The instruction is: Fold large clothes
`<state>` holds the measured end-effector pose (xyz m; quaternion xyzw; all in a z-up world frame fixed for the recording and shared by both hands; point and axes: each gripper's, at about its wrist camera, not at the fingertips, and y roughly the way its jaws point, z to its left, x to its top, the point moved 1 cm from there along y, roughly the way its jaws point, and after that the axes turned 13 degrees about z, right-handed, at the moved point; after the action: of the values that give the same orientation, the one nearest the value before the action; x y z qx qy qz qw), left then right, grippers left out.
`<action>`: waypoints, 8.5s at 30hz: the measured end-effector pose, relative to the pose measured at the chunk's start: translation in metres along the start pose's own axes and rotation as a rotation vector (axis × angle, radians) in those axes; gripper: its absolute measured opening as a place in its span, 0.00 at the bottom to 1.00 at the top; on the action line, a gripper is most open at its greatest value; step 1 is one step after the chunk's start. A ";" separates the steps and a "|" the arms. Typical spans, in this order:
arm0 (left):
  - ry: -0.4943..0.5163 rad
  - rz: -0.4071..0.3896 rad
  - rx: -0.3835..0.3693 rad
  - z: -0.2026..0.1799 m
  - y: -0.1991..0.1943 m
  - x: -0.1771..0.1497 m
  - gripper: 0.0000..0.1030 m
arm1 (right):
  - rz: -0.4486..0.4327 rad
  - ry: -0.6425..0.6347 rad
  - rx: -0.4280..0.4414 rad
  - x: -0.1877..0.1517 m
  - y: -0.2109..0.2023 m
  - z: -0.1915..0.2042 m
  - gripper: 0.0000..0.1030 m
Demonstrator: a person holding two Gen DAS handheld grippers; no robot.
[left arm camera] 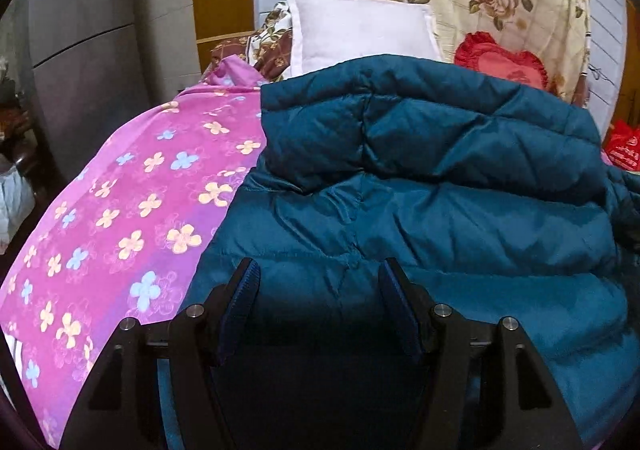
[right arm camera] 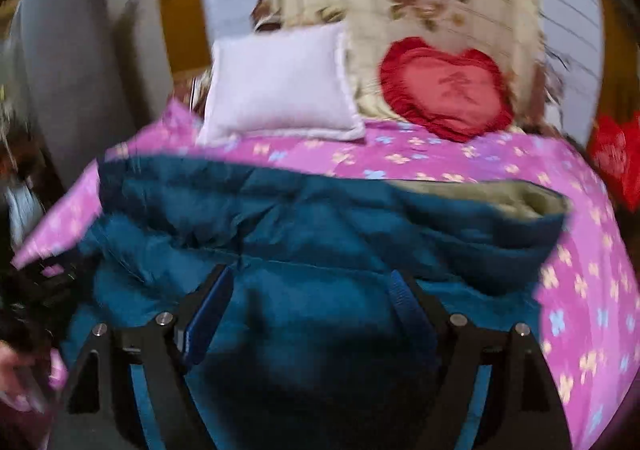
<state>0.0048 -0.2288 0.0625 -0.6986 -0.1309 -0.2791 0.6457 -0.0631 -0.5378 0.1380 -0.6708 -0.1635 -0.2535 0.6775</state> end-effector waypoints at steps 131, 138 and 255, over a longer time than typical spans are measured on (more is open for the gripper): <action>-0.047 0.046 -0.020 0.050 0.012 -0.043 0.62 | 0.075 0.269 -0.186 -0.085 0.015 -0.099 0.96; -0.142 0.105 -0.212 0.070 0.016 -0.031 0.62 | -0.026 0.369 -0.106 -0.099 -0.036 -0.124 1.00; 0.036 0.059 0.002 0.011 -0.127 -0.187 0.47 | 0.067 0.133 -0.030 -0.169 -0.056 0.082 0.89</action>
<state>-0.2134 -0.1686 0.0626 -0.6965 -0.0989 -0.2724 0.6565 -0.2233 -0.4340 0.0926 -0.6677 -0.0918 -0.2771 0.6848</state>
